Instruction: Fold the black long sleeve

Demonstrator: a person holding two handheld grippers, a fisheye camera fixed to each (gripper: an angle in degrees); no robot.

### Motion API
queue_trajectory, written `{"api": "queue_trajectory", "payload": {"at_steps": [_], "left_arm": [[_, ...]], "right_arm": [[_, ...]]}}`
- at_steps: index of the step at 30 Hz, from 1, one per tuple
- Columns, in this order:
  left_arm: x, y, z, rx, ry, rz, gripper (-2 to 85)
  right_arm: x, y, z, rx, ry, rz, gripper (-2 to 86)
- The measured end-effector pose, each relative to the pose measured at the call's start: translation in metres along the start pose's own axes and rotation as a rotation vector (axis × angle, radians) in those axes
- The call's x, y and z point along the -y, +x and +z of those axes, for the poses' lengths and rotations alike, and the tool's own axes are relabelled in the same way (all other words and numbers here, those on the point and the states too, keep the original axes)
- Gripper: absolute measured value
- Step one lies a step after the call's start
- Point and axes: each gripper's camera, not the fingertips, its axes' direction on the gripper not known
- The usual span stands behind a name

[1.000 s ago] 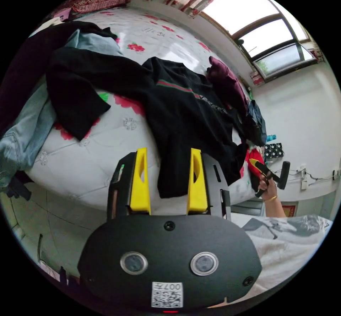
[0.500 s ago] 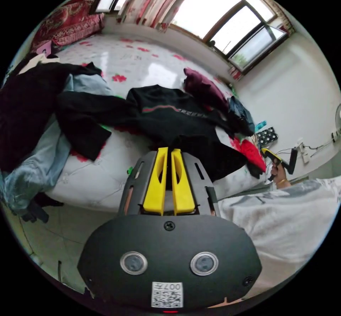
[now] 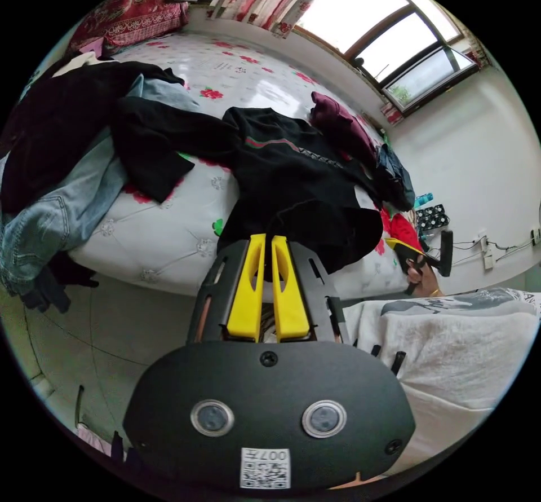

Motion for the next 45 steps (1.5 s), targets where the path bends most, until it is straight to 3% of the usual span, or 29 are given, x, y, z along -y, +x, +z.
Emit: {"api": "queue_trajectory", "payload": {"at_steps": [8,10,14,16,18,21,23,26,31,34,42,45], "left_arm": [[0.01,-0.022,-0.005,-0.021,0.017,-0.106,-0.9],[0.043,-0.028,-0.023,-0.043,0.055,-0.099,-0.9],[0.127,0.018,-0.14,-0.228,0.411,0.09,-0.9],[0.137,0.061,-0.198,-0.2,0.542,0.253,-0.9],[0.122,0.112,-0.253,-0.102,0.651,0.442,-0.9],[0.082,0.139,-0.271,-0.004,0.693,0.566,-0.9],[0.059,0.137,-0.255,0.025,0.661,0.583,-0.9],[0.026,0.108,-0.191,0.051,0.484,0.524,-0.9],[-0.039,0.023,-0.036,-0.005,0.05,0.162,-0.8],[-0.078,-0.006,0.027,-0.027,-0.151,0.028,-0.8],[-0.108,-0.01,0.051,0.117,-0.323,0.047,-0.8],[-0.122,-0.025,0.076,0.092,-0.409,-0.026,-0.6]], "right_arm": [[0.047,-0.007,0.029,-0.063,-0.059,-0.105,1.3],[0.083,-0.011,-0.029,-0.018,0.078,-0.176,0.5],[0.138,-0.056,-0.17,-0.036,0.406,-0.345,0.1],[0.13,-0.103,-0.262,-0.076,0.641,-0.483,0.0],[0.105,-0.13,-0.303,-0.111,0.754,-0.569,-0.1],[0.043,-0.149,-0.316,-0.136,0.835,-0.699,-0.1],[0.007,-0.144,-0.294,-0.117,0.793,-0.727,-0.1],[-0.047,-0.123,-0.211,-0.125,0.58,-0.737,-0.1],[-0.135,-0.062,0.042,-0.201,0.008,-0.546,-0.1],[-0.178,-0.046,0.141,-0.209,-0.219,-0.52,-0.2],[-0.234,-0.032,0.236,-0.199,-0.418,-0.545,-0.1],[-0.255,-0.012,0.289,-0.201,-0.504,-0.508,0.1]]}}
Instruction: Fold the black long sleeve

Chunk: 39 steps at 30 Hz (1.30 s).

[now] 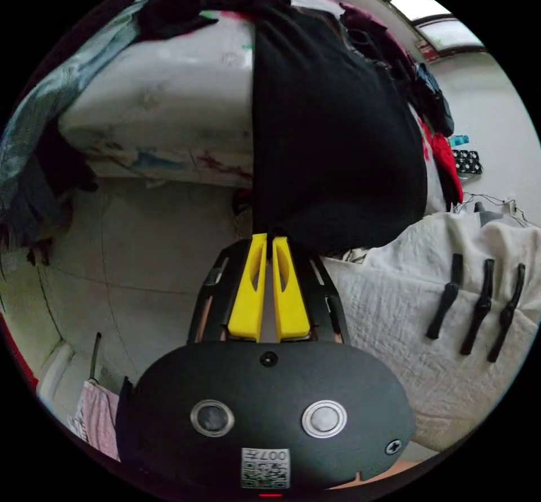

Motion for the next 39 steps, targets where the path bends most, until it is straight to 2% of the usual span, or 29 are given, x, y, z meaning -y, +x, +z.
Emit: {"api": "queue_trajectory", "payload": {"at_steps": [3,7,11,14,18,24,31,34,35,37,39], "left_arm": [[0.006,-0.009,-0.006,-0.008,-0.015,-0.014,-0.1],[0.022,-0.029,-0.051,0.066,0.052,-0.035,0.6],[0.06,-0.054,-0.114,0.055,0.218,-0.084,2.4],[0.108,-0.059,-0.146,-0.003,0.311,-0.027,4.2],[0.201,-0.053,-0.178,-0.048,0.358,0.047,7.3],[0.316,-0.079,-0.204,-0.211,0.411,-0.042,9.4],[0.415,-0.1,-0.205,-0.212,0.291,-0.034,14.0],[0.444,-0.111,-0.194,-0.227,0.205,-0.084,10.6],[0.448,-0.117,-0.197,-0.217,0.222,-0.107,6.1],[0.449,-0.125,-0.203,-0.252,0.231,-0.118,5.2],[0.424,-0.134,-0.233,-0.318,0.375,-0.103,4.9]], "right_arm": [[0.008,0.013,0.038,0.031,-0.061,0.081,0.5],[0.017,0.035,0.033,0.01,-0.041,0.129,1.6],[0.025,0.064,0.004,-0.046,0.059,0.173,2.6],[0.047,0.097,-0.02,-0.086,0.183,0.234,3.7],[0.122,0.143,-0.05,-0.075,0.344,0.241,4.9],[0.283,0.177,-0.082,-0.085,0.461,0.097,6.1],[0.476,0.211,-0.05,-0.066,0.369,-0.025,7.1],[0.544,0.221,-0.007,-0.035,0.287,-0.065,7.4],[0.556,0.223,0.003,-0.038,0.268,-0.067,7.3],[0.587,0.225,0.049,-0.02,0.188,-0.076,6.8],[0.59,0.222,0.085,0.01,0.115,-0.096,6.2]]}}
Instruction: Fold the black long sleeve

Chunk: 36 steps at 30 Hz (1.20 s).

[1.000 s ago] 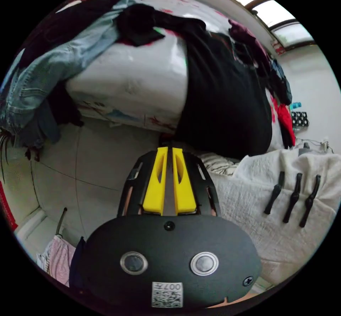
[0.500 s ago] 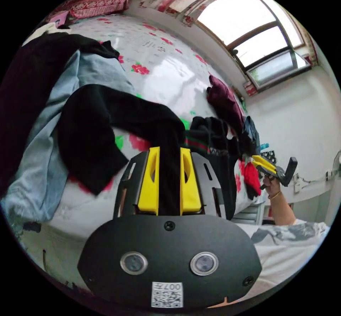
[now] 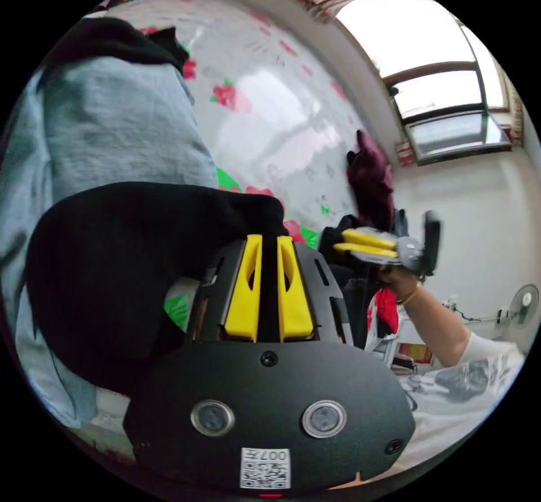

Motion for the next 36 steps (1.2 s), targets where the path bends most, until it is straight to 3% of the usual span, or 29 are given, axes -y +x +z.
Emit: {"api": "queue_trajectory", "payload": {"at_steps": [4,8,12,18,20,22,25,30,36], "left_arm": [[-0.052,-0.004,-0.072,0.013,0.175,0.02,4.7],[-0.094,-0.015,-0.099,0.034,0.138,-0.045,4.5],[-0.093,-0.006,-0.109,0.04,0.15,-0.046,4.4],[-0.087,0.016,-0.124,0.051,0.173,-0.021,4.7],[-0.091,0.022,-0.135,0.08,0.19,-0.023,4.8],[-0.096,0.032,-0.148,0.123,0.224,-0.011,4.9],[-0.099,0.045,-0.157,0.215,0.258,0.028,5.2],[-0.103,0.028,-0.152,0.155,0.236,-0.138,6.5],[-0.144,0.044,-0.19,0.376,0.278,-0.112,5.5]], "right_arm": [[-0.065,-0.022,0.032,-0.003,0.072,-0.031,5.8],[-0.083,-0.015,0.024,0.077,0.083,-0.032,6.1],[-0.056,0.009,-0.004,0.012,0.179,-0.008,6.2],[-0.007,0.006,0.069,-0.006,-0.071,-0.058,3.8],[-0.01,-0.003,0.056,-0.043,-0.027,-0.113,2.3],[-0.017,-0.003,-0.004,-0.141,0.224,-0.099,1.8],[-0.017,0.012,-0.059,-0.128,0.408,-0.046,3.1],[-0.002,0.042,-0.011,-0.109,0.171,0.058,5.1],[-0.112,0.053,-0.057,-0.107,0.367,0.215,6.4]]}}
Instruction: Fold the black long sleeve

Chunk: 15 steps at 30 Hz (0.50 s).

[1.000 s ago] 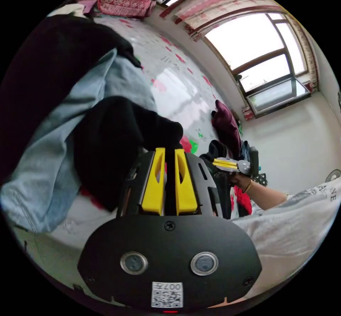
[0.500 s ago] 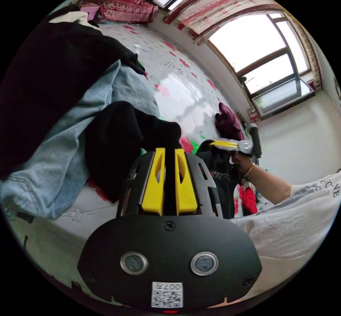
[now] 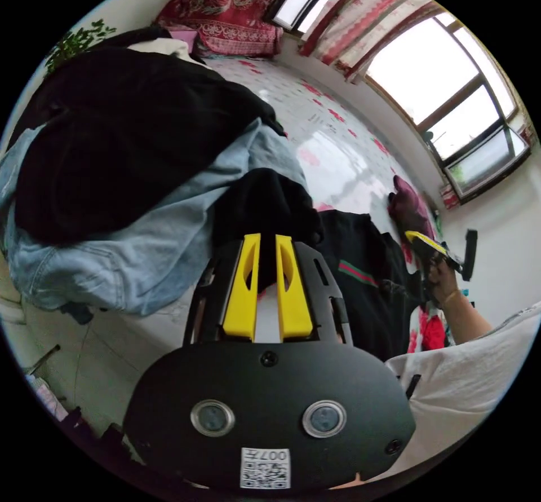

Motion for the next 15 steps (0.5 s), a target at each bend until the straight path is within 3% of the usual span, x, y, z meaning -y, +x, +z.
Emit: {"api": "queue_trajectory", "payload": {"at_steps": [7,12,14,15], "left_arm": [[-0.027,0.0,0.018,0.068,-0.115,-0.006,8.8],[-0.024,0.015,0.054,0.211,-0.209,0.044,1.3],[-0.017,0.016,0.049,0.145,-0.256,0.041,0.2],[-0.017,0.018,0.031,0.093,-0.193,0.056,-0.2]], "right_arm": [[-0.129,0.045,-0.049,0.054,-0.078,0.255,7.1],[-0.164,0.038,-0.07,0.041,-0.084,0.271,6.8],[-0.164,0.037,-0.079,0.016,-0.071,0.255,6.6],[-0.16,0.037,-0.086,-0.007,-0.058,0.238,6.5]]}}
